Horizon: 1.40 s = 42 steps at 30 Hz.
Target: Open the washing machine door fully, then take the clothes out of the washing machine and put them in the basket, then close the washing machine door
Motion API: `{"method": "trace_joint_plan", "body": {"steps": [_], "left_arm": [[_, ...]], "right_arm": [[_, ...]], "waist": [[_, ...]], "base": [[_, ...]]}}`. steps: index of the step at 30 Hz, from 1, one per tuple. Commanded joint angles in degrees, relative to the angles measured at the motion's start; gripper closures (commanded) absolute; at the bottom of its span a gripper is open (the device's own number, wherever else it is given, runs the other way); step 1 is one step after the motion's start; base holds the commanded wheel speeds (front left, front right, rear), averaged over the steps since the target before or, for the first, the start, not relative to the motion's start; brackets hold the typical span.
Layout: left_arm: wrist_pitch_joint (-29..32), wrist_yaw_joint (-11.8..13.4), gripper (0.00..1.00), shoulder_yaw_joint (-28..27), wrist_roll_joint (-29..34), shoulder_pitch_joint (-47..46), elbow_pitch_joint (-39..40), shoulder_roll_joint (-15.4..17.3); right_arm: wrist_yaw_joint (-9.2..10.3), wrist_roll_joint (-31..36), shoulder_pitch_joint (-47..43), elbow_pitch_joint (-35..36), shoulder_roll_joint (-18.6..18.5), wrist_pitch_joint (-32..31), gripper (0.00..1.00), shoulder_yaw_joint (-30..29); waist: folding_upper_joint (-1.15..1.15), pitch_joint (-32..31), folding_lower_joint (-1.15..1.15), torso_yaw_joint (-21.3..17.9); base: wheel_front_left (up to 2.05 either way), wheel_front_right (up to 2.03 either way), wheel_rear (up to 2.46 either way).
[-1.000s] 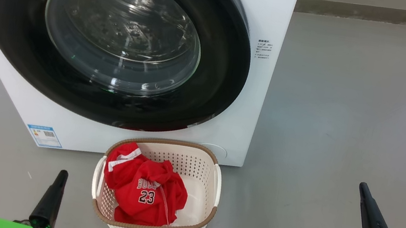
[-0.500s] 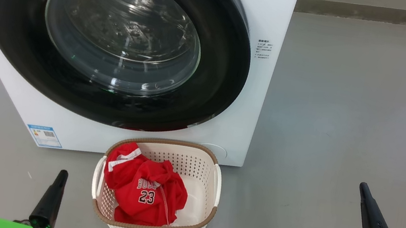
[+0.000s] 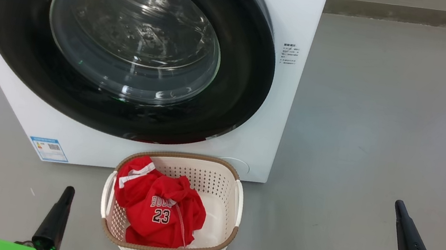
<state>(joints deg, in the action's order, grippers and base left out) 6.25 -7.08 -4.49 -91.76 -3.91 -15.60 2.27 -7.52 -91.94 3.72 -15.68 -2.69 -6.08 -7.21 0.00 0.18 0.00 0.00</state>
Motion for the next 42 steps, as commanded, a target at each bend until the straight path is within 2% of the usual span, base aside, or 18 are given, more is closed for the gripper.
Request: {"method": "trace_joint_plan", "body": {"steps": [1,42], "left_arm": [[0.25,-0.41,1.0,-2.04,-0.39,-2.28,1.56,0.61],[0.24,-0.41,1.0,-2.03,-0.4,-2.28,1.56,0.61]], "right_arm": [[0.03,-0.35,2.45,1.67,-0.34,-0.28,1.0,0.85],[0.03,-0.26,2.46,1.66,-0.27,-0.37,1.0,0.74]], "waist": [[0.0,0.0,0.0,0.0],[0.0,0.0,0.0,0.0]], "base": [[0.0,0.0,0.0],[0.0,0.0,0.0]]}}
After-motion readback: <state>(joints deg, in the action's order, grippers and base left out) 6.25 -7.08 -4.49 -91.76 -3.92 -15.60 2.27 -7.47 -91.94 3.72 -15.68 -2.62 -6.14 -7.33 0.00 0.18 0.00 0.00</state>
